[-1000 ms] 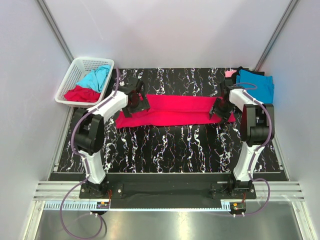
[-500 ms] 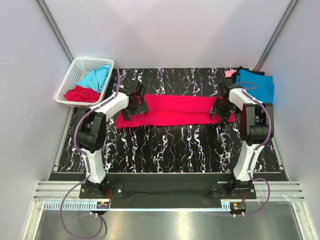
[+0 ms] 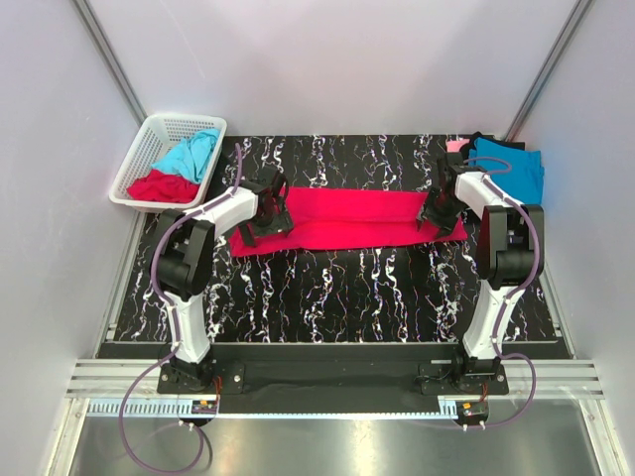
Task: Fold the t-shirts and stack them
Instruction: Fold the tshirt
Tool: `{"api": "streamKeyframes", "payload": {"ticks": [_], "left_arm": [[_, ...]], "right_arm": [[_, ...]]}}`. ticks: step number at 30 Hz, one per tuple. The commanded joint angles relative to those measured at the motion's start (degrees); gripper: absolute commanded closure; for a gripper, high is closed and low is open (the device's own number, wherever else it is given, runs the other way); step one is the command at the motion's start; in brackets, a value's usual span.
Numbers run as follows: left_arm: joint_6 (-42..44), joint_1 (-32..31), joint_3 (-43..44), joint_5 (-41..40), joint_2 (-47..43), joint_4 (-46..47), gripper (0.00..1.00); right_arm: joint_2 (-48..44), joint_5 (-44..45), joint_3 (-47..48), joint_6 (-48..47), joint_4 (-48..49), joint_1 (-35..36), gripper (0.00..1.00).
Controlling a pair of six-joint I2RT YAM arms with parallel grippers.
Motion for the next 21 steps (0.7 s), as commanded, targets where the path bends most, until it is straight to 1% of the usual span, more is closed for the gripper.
{"api": "streamKeyframes", "payload": {"ticks": [1, 3, 4, 9, 11, 14, 18, 21], "left_arm": [[-0.5, 0.1, -0.2, -1.3, 0.1, 0.7, 0.07], [-0.5, 0.1, -0.2, -1.4, 0.2, 0.7, 0.07], [-0.5, 0.1, -0.3, -1.4, 0.4, 0.7, 0.07], [-0.5, 0.1, -0.5, -1.1, 1.1, 0.7, 0.07], [-0.5, 0.1, -0.6, -1.2, 1.0, 0.7, 0.07], [-0.5, 0.1, -0.8, -1.3, 1.0, 0.7, 0.07], [-0.5, 0.1, -0.9, -1.2, 1.0, 0.7, 0.07], [-0.5, 0.1, -1.1, -1.2, 1.2, 0.7, 0.07]], "right_arm": [[-2.5, 0.2, 0.9, 0.0, 0.6, 0.5, 0.42], [-3.6, 0.2, 0.3, 0.3, 1.2, 0.6, 0.43], [-3.8, -2.2, 0.3, 0.1, 1.5, 0.5, 0.44], [-5.6, -6.7, 0.9, -0.1, 2.4, 0.5, 0.46], [-6.1, -10.1, 0.8, -0.1, 3.1, 0.6, 0.46], [-6.7, -7.6, -0.4, 0.3, 4.0, 0.5, 0.46], [-3.9, -5.0, -1.3, -0.4, 3.9, 0.6, 0.47], [-1.7, -1.3, -3.6, -0.2, 3.9, 0.6, 0.48]]}}
